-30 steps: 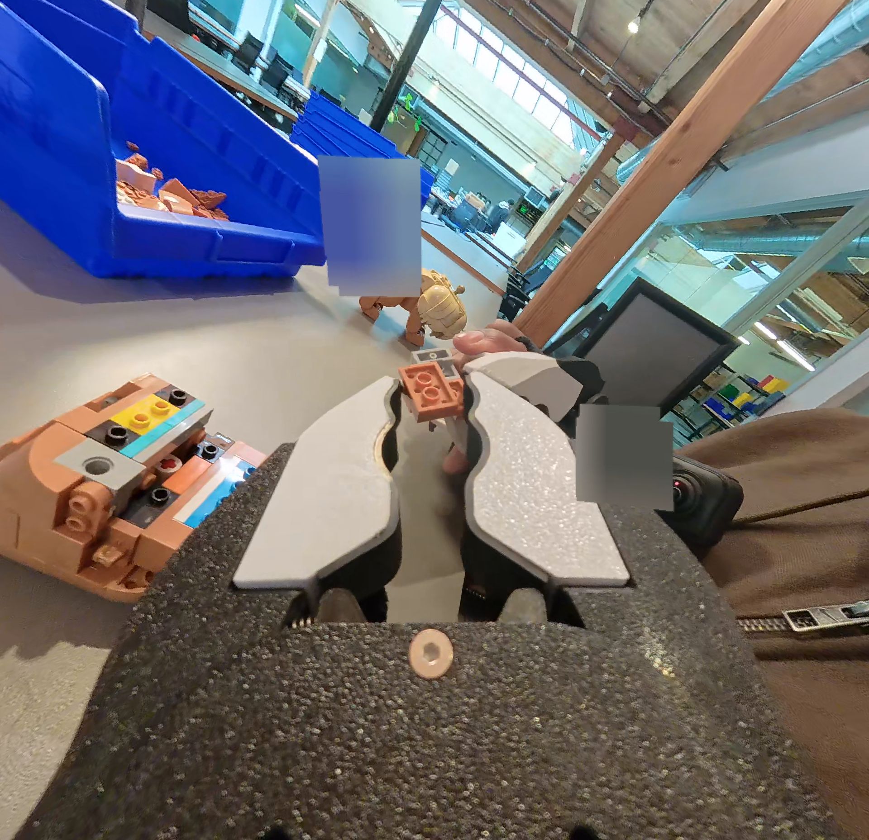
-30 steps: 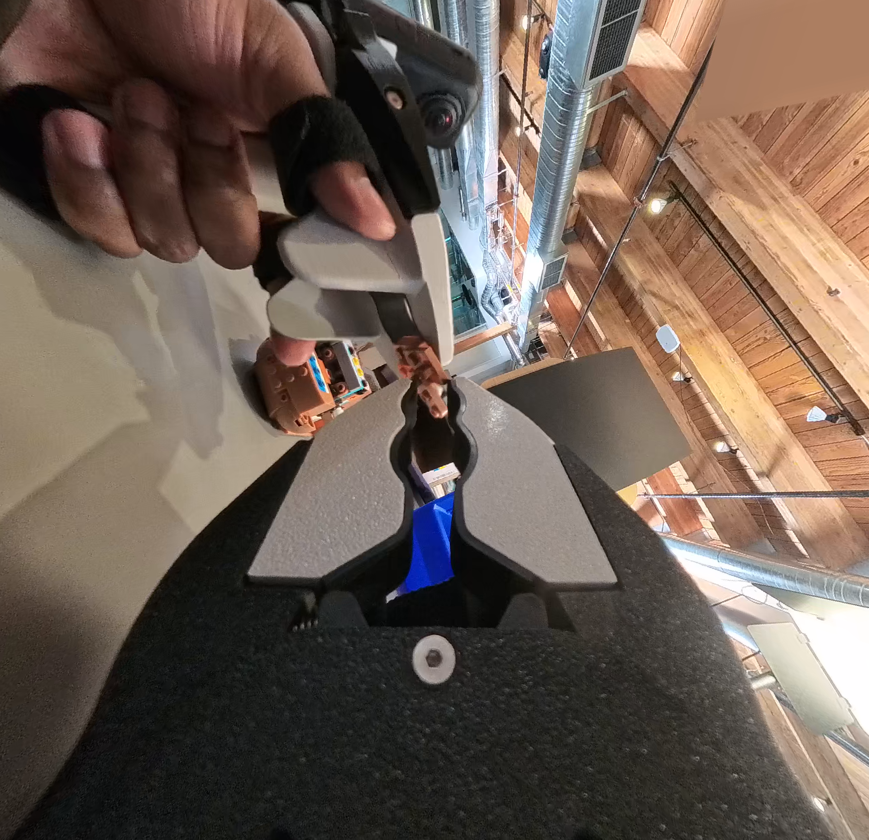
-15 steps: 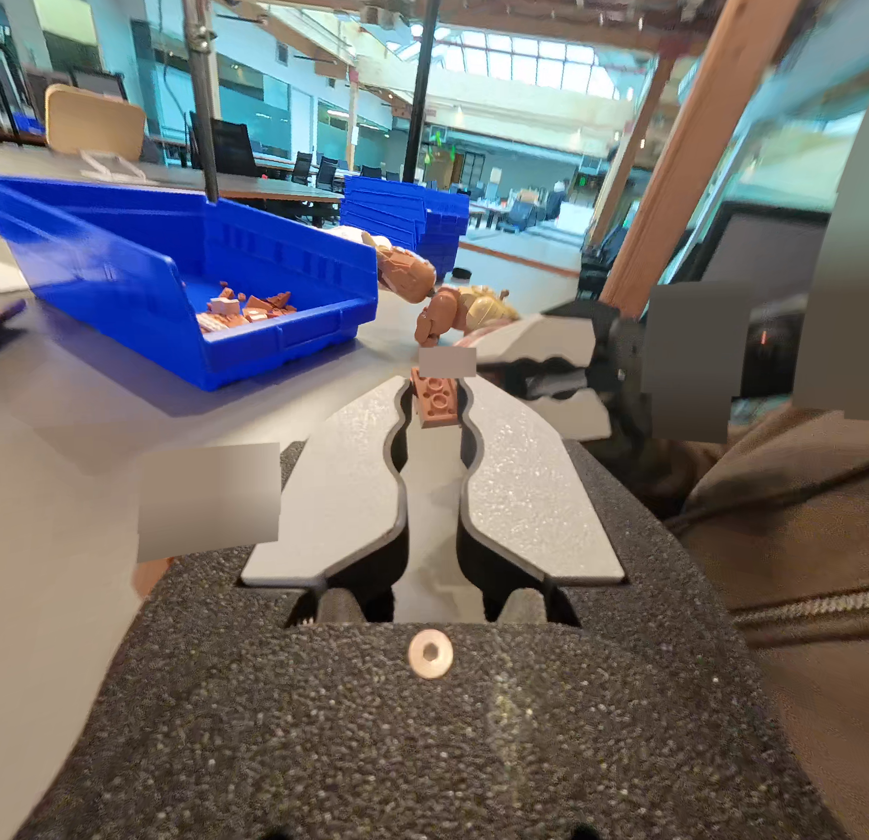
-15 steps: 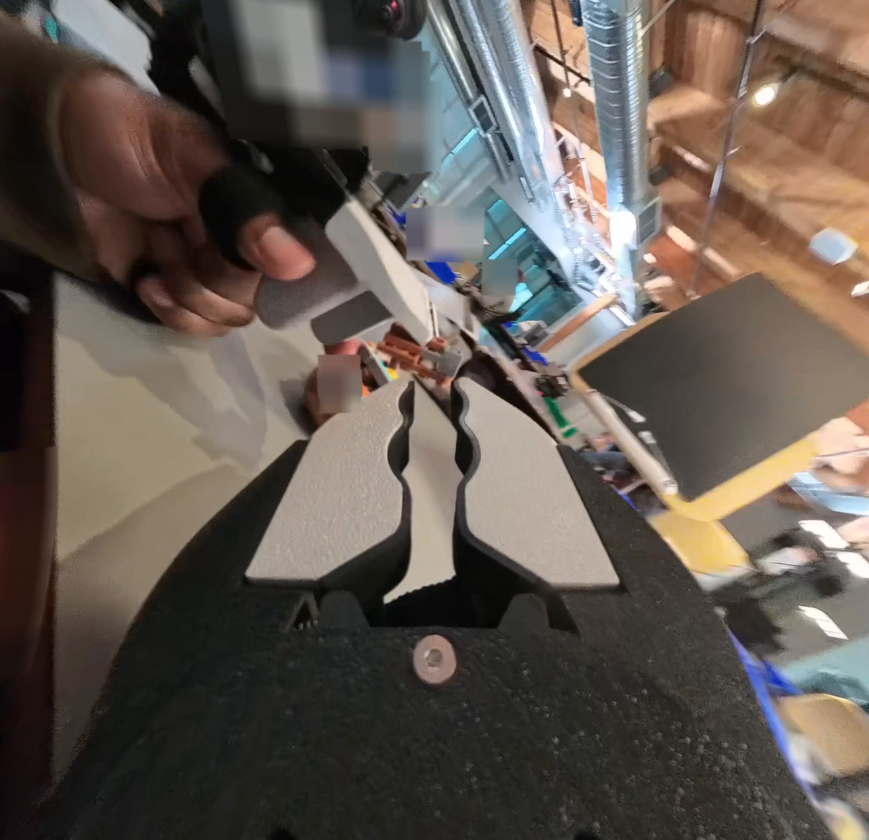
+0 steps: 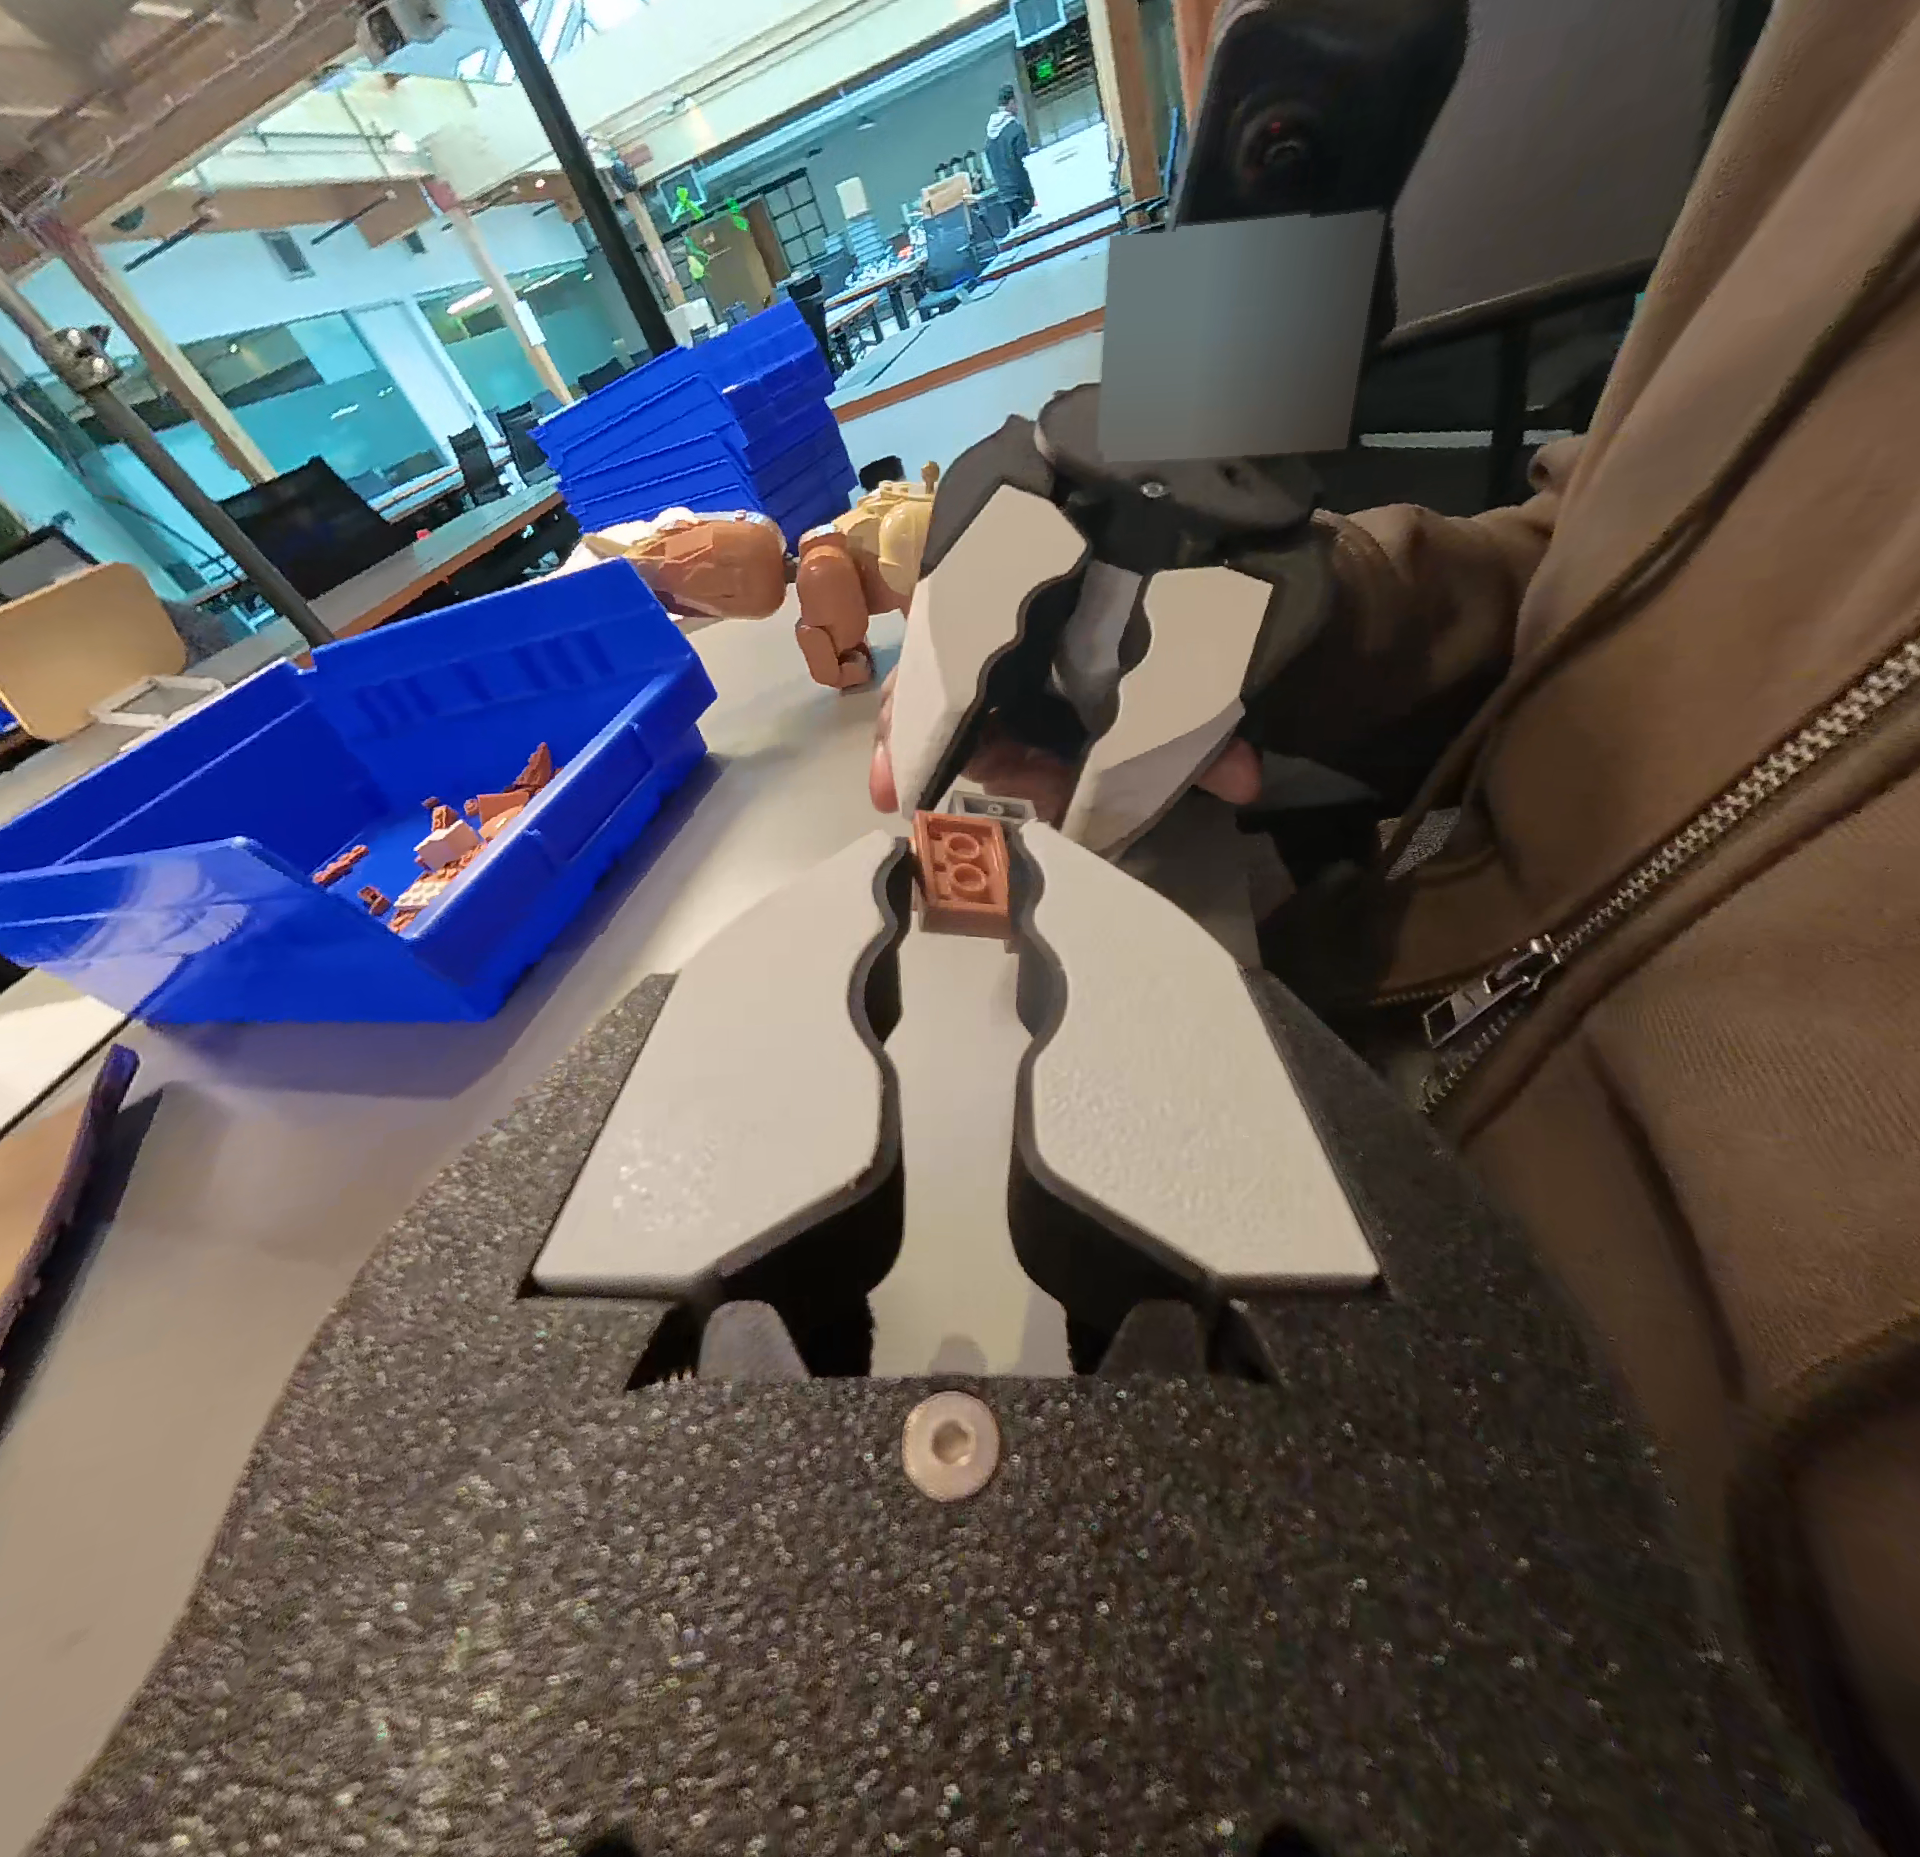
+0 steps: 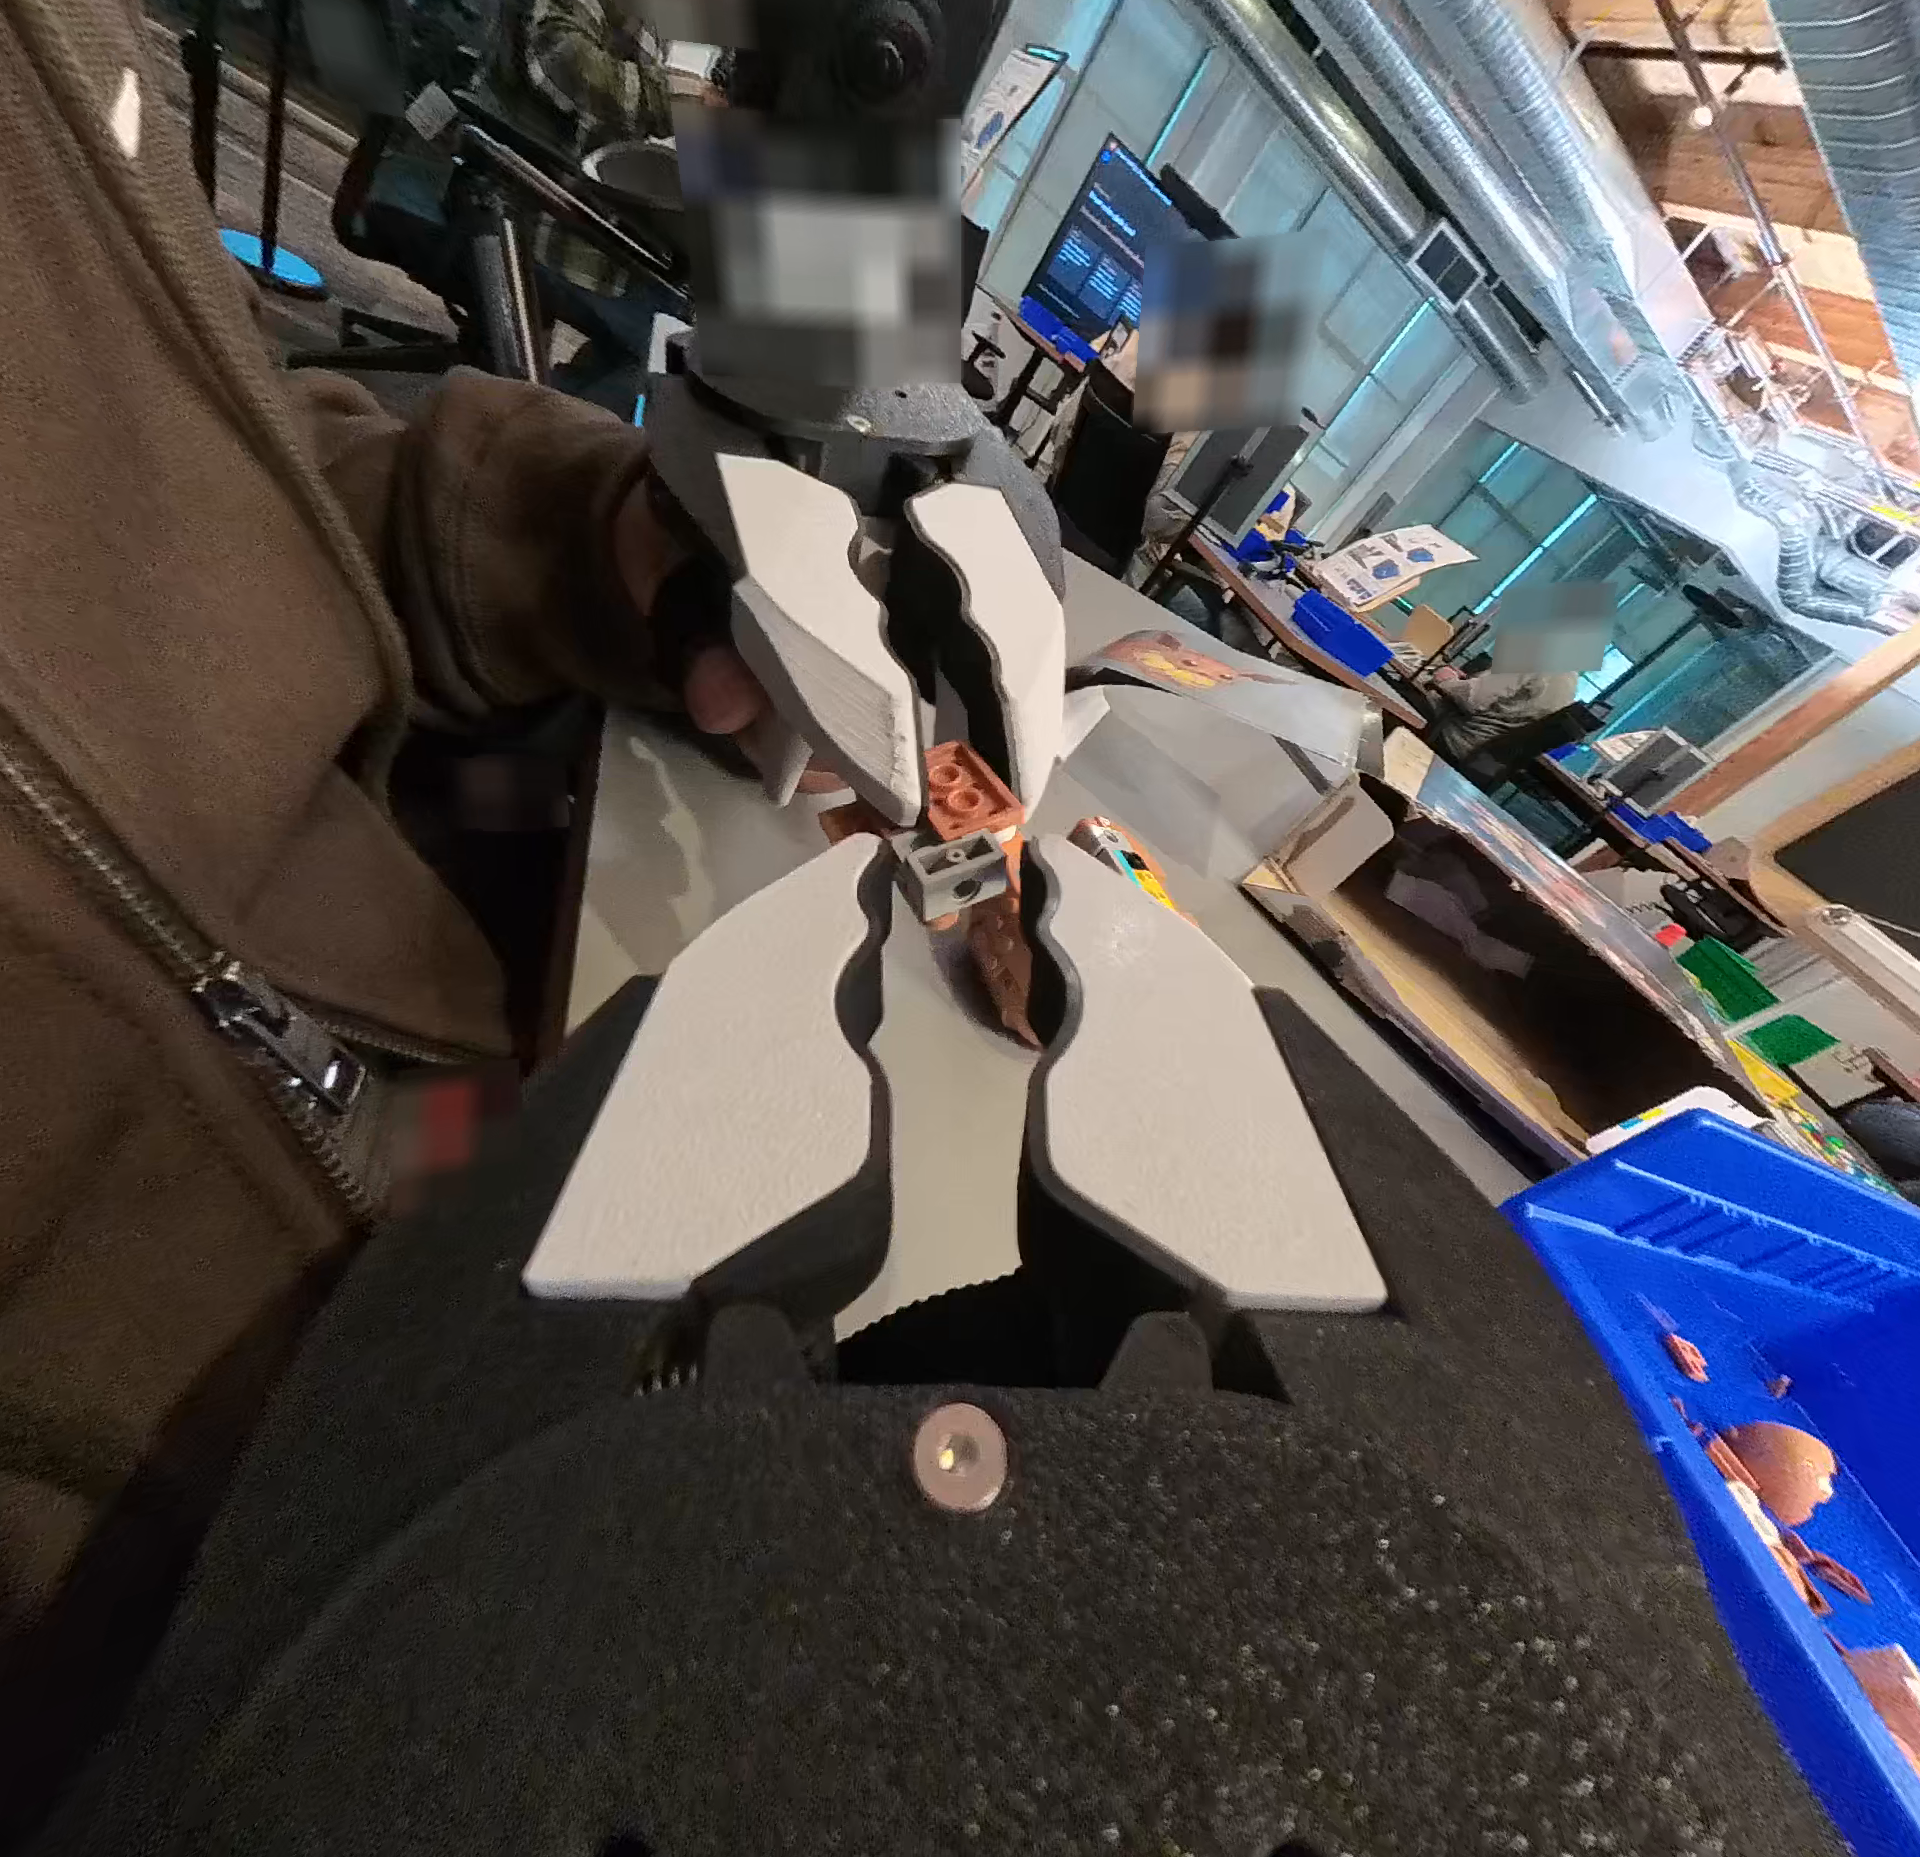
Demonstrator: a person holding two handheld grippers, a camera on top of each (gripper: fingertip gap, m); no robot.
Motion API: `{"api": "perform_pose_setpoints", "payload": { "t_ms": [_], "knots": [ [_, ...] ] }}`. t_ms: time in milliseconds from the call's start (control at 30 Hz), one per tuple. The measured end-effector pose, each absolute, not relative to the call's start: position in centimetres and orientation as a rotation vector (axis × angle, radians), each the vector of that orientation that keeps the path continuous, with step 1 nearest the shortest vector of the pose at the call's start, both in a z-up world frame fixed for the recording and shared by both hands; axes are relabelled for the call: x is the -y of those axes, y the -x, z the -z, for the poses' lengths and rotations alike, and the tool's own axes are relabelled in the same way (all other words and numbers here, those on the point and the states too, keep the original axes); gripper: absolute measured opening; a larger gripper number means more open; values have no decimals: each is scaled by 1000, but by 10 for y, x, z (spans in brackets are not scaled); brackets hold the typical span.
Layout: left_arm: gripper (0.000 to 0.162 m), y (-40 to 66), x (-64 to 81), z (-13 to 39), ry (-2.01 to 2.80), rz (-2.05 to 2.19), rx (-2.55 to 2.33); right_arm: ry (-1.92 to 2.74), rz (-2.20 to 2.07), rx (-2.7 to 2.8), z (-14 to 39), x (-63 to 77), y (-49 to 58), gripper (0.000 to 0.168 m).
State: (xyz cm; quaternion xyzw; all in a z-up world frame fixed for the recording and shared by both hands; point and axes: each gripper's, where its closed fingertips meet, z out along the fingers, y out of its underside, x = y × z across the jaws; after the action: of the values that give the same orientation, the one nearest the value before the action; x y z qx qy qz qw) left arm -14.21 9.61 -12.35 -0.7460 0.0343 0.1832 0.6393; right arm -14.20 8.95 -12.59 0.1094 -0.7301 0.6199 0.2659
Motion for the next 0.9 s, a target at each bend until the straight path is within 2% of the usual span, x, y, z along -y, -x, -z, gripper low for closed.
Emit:
{"api": "perform_pose_setpoints", "payload": {
  "t_ms": [567, 900],
  "knots": [
    [16, 141, -95, 120, 1659, -425, -72, -324, -1611, 1924, 125, -91, 143, 19],
    [33, 146, -97, 116, 1622, -417, -11, -191, -1731, 1906, 112, -96, 151, 18]
  ]
}}
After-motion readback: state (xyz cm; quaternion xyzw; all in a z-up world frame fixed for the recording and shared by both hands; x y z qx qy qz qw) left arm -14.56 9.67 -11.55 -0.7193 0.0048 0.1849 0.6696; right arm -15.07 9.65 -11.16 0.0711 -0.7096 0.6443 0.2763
